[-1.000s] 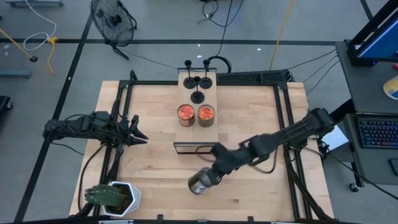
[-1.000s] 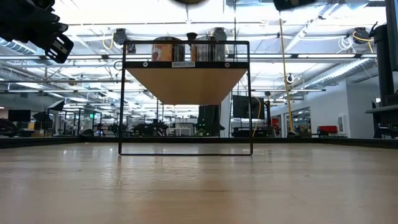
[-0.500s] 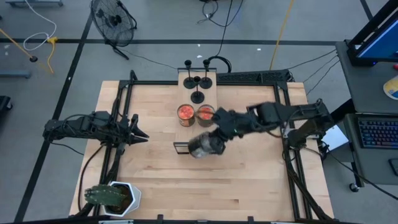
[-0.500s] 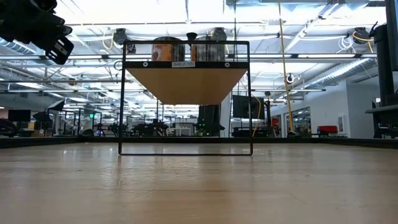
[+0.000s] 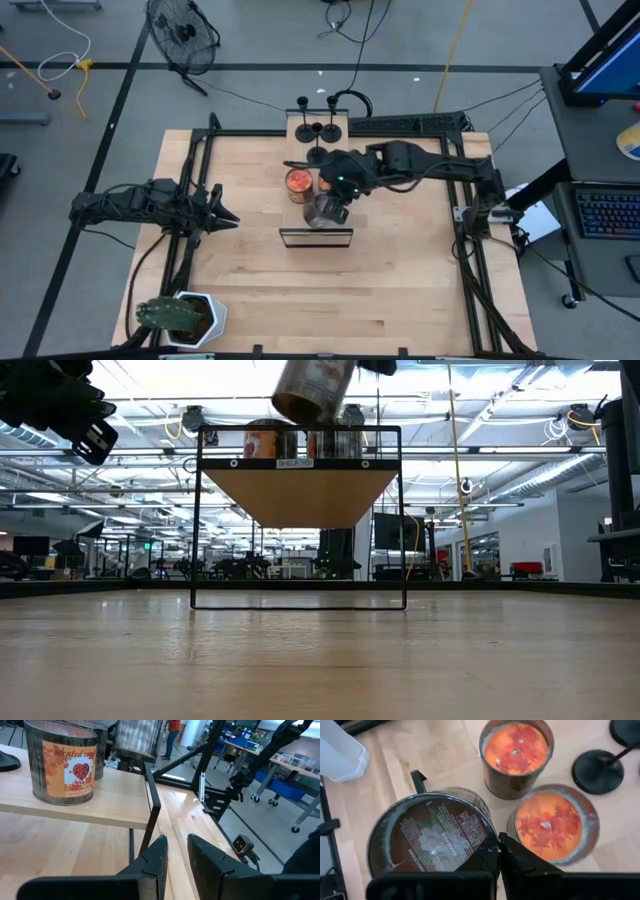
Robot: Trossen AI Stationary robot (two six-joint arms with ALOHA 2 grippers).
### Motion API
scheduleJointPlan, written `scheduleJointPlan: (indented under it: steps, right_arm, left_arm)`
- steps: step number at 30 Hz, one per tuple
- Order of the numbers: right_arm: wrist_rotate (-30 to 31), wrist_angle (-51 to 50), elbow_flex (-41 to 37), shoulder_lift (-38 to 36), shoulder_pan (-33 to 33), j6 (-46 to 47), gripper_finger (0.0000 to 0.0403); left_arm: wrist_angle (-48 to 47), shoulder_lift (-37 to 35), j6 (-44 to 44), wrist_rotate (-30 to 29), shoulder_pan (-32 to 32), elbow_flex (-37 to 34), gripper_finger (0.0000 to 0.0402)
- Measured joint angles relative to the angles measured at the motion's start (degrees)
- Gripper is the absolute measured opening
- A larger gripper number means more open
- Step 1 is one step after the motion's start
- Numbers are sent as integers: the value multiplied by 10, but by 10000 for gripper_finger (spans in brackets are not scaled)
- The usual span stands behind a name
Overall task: Pick & Place candle stick holders
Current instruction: Put the brown scented candle on the shelf
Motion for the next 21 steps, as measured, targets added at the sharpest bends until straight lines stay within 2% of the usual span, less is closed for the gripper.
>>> scheduleJointPlan:
  steps: [13, 21]
  right_arm:
    - [2, 3, 1, 34, -5, -33, 0]
    - [32, 0, 1, 48, -5, -60, 0]
  left_arm:
    - [0, 0, 5, -4, 0, 0, 81]
    - [0, 0, 7, -4, 0, 0, 81]
